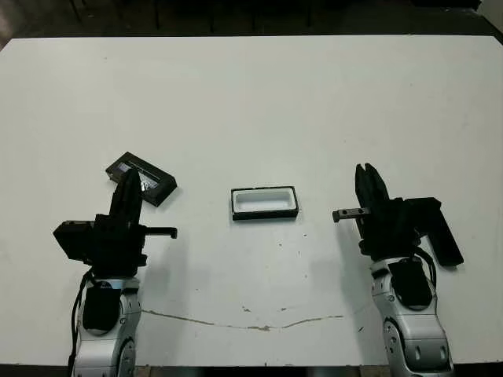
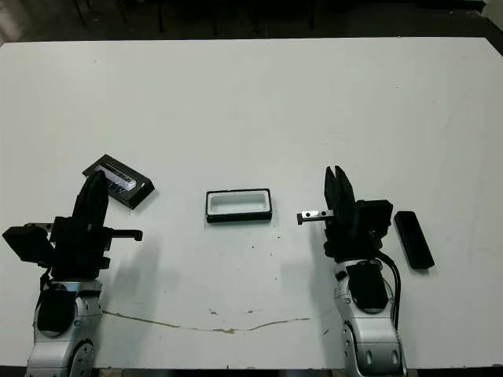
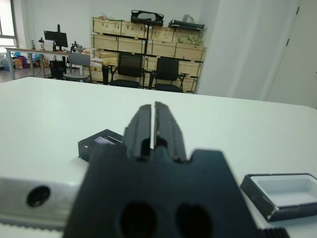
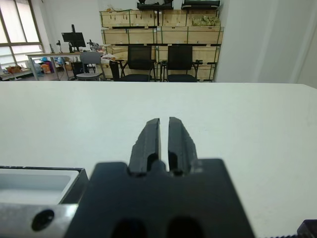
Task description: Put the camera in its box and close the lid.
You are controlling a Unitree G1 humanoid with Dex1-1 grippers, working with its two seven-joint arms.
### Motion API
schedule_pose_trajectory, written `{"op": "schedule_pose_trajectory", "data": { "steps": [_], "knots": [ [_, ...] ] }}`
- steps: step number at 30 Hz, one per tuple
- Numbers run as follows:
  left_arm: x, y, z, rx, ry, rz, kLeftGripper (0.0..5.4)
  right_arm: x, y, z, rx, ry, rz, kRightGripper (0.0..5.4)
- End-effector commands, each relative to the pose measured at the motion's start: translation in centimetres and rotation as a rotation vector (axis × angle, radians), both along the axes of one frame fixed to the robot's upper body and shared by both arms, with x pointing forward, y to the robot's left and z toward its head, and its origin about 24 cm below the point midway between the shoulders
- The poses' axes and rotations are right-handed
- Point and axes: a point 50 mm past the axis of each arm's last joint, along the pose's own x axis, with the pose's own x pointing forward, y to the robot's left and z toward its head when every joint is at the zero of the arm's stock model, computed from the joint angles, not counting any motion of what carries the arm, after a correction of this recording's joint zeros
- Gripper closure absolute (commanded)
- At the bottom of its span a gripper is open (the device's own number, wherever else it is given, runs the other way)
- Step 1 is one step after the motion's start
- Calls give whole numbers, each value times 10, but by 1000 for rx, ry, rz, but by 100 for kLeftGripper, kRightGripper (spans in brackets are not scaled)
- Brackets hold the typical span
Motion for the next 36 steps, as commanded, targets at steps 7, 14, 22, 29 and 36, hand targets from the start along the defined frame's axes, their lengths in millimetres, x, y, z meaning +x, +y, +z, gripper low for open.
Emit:
{"op": "schedule_pose_trajectory", "data": {
  "steps": [7, 14, 22, 29, 36],
  "knots": [
    [-1, 1, -6, 9, 41, 1, 538, -2, -3, -8, -9, 44, -10, 540],
    [-2, 2, -7, 5, 45, 12, 538, -6, -5, -5, -35, 31, 20, 540],
    [-4, 5, -10, -2, 48, 9, 538, -38, -46, 26, -91, 9, 28, 540],
    [-4, 6, -13, -19, 45, -2, 540, -74, -77, 46, -185, 46, -85, 530],
    [-5, 7, -14, -30, 42, -3, 540, -91, -93, 50, -224, 137, -108, 425]
  ]
}}
